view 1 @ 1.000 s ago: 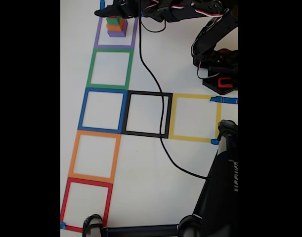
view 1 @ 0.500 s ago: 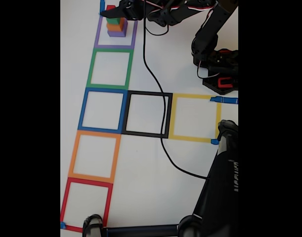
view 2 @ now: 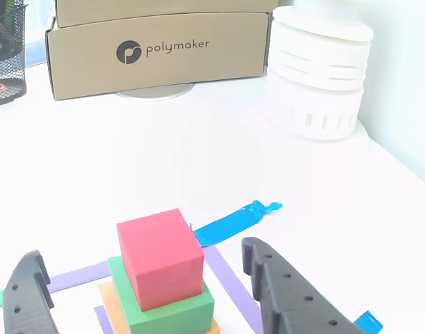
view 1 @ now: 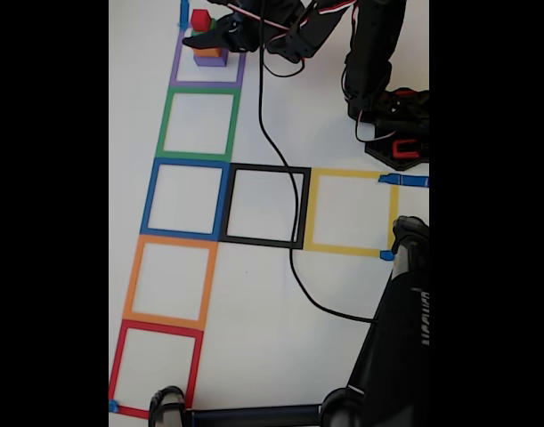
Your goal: Tower of hanoi
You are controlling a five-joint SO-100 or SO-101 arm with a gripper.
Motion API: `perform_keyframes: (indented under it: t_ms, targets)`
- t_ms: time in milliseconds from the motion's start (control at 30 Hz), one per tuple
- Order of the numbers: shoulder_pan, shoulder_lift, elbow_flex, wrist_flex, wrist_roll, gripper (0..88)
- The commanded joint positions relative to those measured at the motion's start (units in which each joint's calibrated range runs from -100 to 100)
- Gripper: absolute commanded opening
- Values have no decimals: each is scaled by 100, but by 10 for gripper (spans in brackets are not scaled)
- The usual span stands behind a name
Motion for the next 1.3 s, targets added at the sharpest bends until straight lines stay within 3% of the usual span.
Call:
perform_keyframes:
  t_ms: [0,767,1067,1267]
  targets:
    - [-18,46,-224,-218,0,318]
    - [-372,426,-606,-186,0,287]
    - [-430,418,-551,-202,0,147]
    - [-488,418,-533,-202,0,102]
